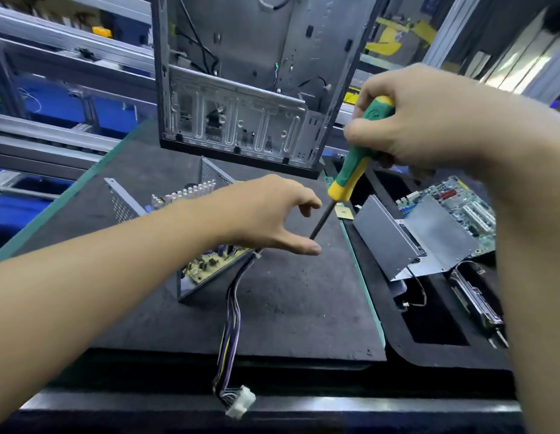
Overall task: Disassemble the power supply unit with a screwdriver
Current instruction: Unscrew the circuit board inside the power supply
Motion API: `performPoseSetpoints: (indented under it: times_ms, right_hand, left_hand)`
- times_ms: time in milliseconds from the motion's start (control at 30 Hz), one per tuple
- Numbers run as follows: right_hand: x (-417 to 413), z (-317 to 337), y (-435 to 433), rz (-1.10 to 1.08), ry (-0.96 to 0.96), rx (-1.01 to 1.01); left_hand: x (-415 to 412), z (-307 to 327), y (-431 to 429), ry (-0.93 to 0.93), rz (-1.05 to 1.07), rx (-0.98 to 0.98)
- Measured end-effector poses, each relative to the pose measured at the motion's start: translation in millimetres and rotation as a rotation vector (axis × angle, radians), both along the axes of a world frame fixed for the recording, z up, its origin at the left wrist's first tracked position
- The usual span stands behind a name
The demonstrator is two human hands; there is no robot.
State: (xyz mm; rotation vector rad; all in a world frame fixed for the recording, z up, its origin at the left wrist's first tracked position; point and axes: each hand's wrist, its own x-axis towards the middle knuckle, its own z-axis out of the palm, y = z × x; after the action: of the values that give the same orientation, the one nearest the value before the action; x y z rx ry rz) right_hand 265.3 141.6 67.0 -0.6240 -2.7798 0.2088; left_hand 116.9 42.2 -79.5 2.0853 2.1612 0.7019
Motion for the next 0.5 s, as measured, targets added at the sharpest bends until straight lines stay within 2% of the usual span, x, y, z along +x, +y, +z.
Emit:
performPoseSetpoints:
  times_ms: [100,300,500]
  right_hand:
    - [15,8,8,-0.016,0.045,-0.017]
    - [43,10,28,-0.093,0.145,-0.052]
    - [72,14,50,-0.297,0.12,0.124]
  left_hand:
    - [15,-3,17,-0.041,0.043,-0.044]
    - [34,-6,41,-0.384,0.02,-0.072]
    - [79,-31,82,-0.683,0.021,-0.338]
